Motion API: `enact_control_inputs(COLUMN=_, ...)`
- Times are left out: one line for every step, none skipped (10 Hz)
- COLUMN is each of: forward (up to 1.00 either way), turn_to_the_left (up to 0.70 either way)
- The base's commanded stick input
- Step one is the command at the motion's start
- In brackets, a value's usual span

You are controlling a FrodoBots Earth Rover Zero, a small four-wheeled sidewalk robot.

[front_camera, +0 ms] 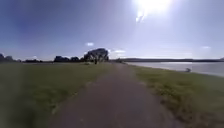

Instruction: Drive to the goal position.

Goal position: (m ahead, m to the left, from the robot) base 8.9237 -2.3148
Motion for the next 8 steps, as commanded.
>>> enact_control_inputs(forward=0.85, turn_to_the_left=0.00)
enact_control_inputs(forward=0.85, turn_to_the_left=0.00)
enact_control_inputs(forward=0.85, turn_to_the_left=0.00)
enact_control_inputs(forward=0.85, turn_to_the_left=0.00)
enact_control_inputs(forward=0.85, turn_to_the_left=0.00)
enact_control_inputs(forward=0.85, turn_to_the_left=0.00)
enact_control_inputs(forward=0.85, turn_to_the_left=0.00)
enact_control_inputs(forward=0.85, turn_to_the_left=0.00)
